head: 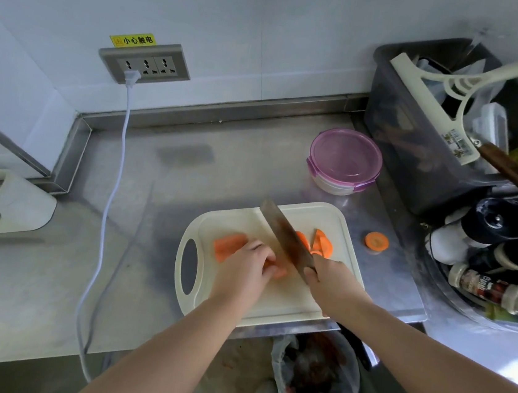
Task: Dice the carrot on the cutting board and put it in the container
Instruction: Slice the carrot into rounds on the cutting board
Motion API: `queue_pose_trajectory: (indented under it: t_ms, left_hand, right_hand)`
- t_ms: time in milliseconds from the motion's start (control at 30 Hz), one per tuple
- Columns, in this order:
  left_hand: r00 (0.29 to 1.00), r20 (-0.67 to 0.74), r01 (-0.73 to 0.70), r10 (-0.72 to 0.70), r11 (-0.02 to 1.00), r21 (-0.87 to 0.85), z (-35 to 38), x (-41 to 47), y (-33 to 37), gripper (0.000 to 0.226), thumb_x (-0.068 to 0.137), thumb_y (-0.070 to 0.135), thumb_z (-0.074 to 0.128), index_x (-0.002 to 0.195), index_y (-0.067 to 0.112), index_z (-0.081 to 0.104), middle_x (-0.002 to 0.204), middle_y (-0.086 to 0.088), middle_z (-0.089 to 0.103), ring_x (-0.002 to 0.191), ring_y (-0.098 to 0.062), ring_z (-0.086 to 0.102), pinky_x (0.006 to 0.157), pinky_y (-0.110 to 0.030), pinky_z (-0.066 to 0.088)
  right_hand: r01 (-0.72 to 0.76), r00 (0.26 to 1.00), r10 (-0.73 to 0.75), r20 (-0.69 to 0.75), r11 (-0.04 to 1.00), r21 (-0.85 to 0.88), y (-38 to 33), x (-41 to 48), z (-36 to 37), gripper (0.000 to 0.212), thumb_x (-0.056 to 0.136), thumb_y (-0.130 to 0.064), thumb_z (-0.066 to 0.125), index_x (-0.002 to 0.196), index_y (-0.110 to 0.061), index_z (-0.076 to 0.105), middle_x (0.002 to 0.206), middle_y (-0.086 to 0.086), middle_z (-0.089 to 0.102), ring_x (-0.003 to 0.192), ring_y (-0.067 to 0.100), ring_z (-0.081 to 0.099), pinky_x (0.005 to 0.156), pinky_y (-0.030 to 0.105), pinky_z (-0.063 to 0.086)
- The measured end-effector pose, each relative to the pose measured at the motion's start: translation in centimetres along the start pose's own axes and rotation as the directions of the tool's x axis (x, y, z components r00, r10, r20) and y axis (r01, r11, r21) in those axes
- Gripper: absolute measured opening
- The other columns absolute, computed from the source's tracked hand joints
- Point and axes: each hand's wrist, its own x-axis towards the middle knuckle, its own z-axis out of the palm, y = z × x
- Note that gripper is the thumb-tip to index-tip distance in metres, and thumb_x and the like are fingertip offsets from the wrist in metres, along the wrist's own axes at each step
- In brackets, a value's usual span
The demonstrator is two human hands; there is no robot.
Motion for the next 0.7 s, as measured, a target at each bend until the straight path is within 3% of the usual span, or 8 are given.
queue_pose_trajectory:
  t_ms: [167,300,500,700]
  left_hand:
    - [1.000,-0.015,0.005,-0.005,1.000,-0.012,0.0,0.2,0.4,0.017,0.090,0.028,0.061,0.101,0.016,0.067,0.107,0.006,0.059,0.092,-0.014,0.059,0.076,-0.029,0.046]
    - [1.000,-0.031,0.002,-0.003,1.000,-0.031,-0.1,0.2,0.6,0.015,0.089,0.024,0.063,0.100,0.014,0.067,0.105,0.005,0.060,0.093,-0.013,0.058,0.069,-0.021,0.037]
    - [1.000,-0.028,-0.009,0.008,0.999,-0.043,-0.1,0.3,0.5,0.014,0.089,0.023,0.062,0.099,0.014,0.067,0.105,0.004,0.062,0.097,-0.015,0.059,0.076,-0.027,0.044]
    - [0.999,-0.032,-0.027,0.025,0.998,-0.051,0.0,0.3,0.4,0.016,0.089,0.022,0.063,0.101,0.013,0.068,0.107,0.003,0.063,0.100,-0.017,0.059,0.076,-0.028,0.044]
  right_hand:
    - [0.059,0.997,-0.065,-0.052,0.991,-0.121,-0.2,-1.1,-0.9,0.026,0.103,-0.027,0.031,0.113,-0.011,0.048,0.082,0.005,0.051,0.069,0.024,0.049,0.048,0.031,0.031]
    - [0.058,0.997,-0.069,-0.045,0.978,-0.198,-1.0,-1.8,-1.0,0.031,0.103,-0.025,0.032,0.131,-0.015,0.040,0.104,0.013,0.060,0.072,0.027,0.046,0.058,0.032,0.035]
    - [0.076,0.996,-0.083,-0.014,0.959,-0.272,-0.9,-1.8,-0.3,0.023,0.103,-0.025,0.032,0.115,-0.012,0.047,0.084,0.006,0.052,0.069,0.025,0.047,0.049,0.029,0.029]
    - [0.086,0.996,-0.093,-0.013,0.957,-0.277,-0.9,-1.5,-0.1,0.020,0.103,-0.024,0.032,0.114,-0.014,0.045,0.071,0.000,0.041,0.067,0.024,0.045,0.046,0.027,0.025]
